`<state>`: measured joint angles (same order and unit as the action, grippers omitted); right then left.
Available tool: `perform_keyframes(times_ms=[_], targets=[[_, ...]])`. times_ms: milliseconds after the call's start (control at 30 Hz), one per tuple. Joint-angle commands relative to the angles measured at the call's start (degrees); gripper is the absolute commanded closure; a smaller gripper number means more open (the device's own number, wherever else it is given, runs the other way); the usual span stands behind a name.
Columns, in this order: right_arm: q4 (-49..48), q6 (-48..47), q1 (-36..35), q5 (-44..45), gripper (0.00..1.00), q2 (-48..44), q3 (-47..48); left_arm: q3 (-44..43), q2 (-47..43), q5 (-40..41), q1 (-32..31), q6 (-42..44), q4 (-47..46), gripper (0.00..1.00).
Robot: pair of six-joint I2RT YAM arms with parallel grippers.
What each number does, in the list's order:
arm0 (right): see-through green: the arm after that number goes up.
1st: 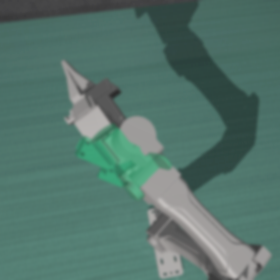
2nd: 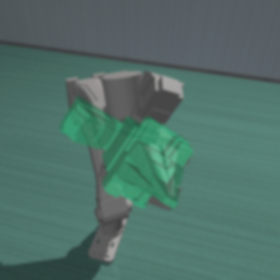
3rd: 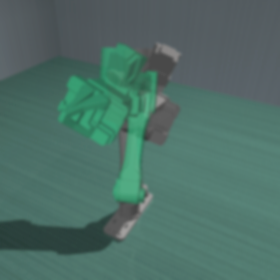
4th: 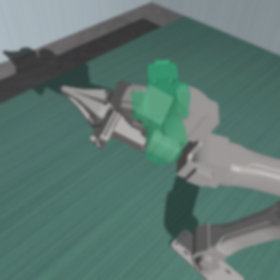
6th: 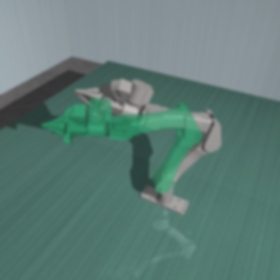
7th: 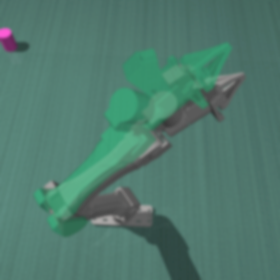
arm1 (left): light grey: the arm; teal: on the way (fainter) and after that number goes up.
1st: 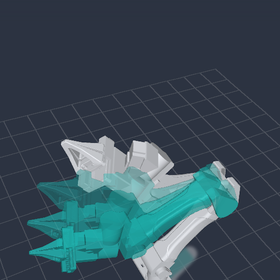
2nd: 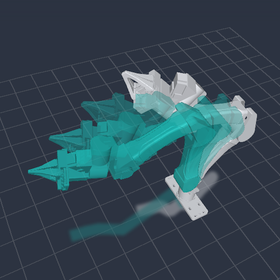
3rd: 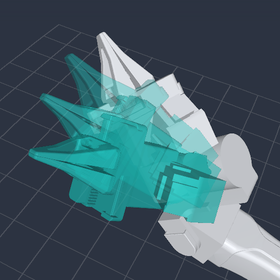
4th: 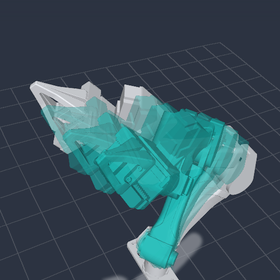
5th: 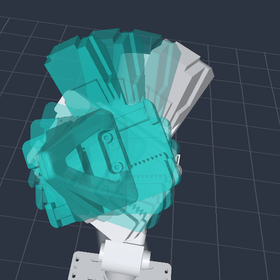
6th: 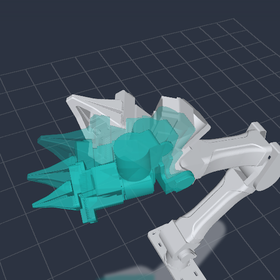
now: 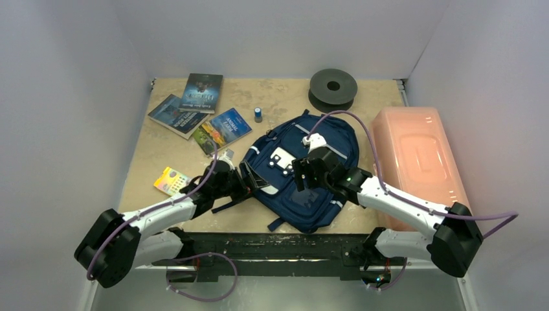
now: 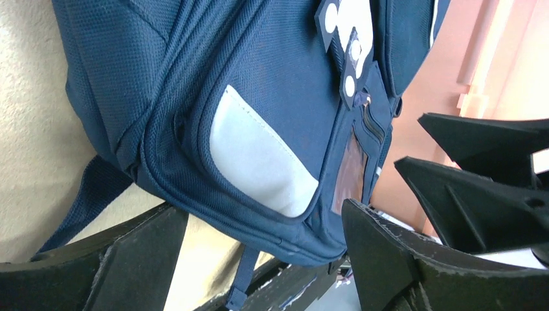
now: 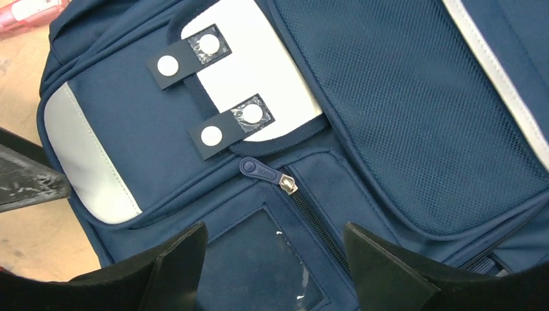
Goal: Pack the student bag
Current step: Unzip the student bag at the center of the board.
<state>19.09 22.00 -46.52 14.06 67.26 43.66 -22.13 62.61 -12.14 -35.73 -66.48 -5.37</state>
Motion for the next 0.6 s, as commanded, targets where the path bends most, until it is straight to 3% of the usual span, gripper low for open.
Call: perform_keyframes(times_ms=[0, 167, 300, 467, 567], targets=[[0.88, -4.25, -1.23, 5.61, 0.2, 0.88, 4.34, -1.14, 5.16, 2.34, -0.5, -2.5, -10.7, 0.13], [-0.37, -5.98, -3.56, 7.29, 0.25, 6.27, 7.37, -4.15, 9.28, 4.2, -0.77, 0.53, -9.22, 0.25], [2.01, -5.61, -6.68, 13.99, 0.34, 13.08, 11.6, -3.99, 8.97, 5.83, -0.99, 1.77, -7.33, 0.35], [4.53, -5.67, -7.79, 21.24, 0.41, 20.43, 15.35, -2.75, 6.52, 7.05, -1.09, 2.91, -4.45, 0.37], [4.55, -6.13, -7.79, 23.82, 0.44, 22.53, 16.19, -2.43, 3.13, 7.19, -1.42, 4.03, -1.34, 0.27]])
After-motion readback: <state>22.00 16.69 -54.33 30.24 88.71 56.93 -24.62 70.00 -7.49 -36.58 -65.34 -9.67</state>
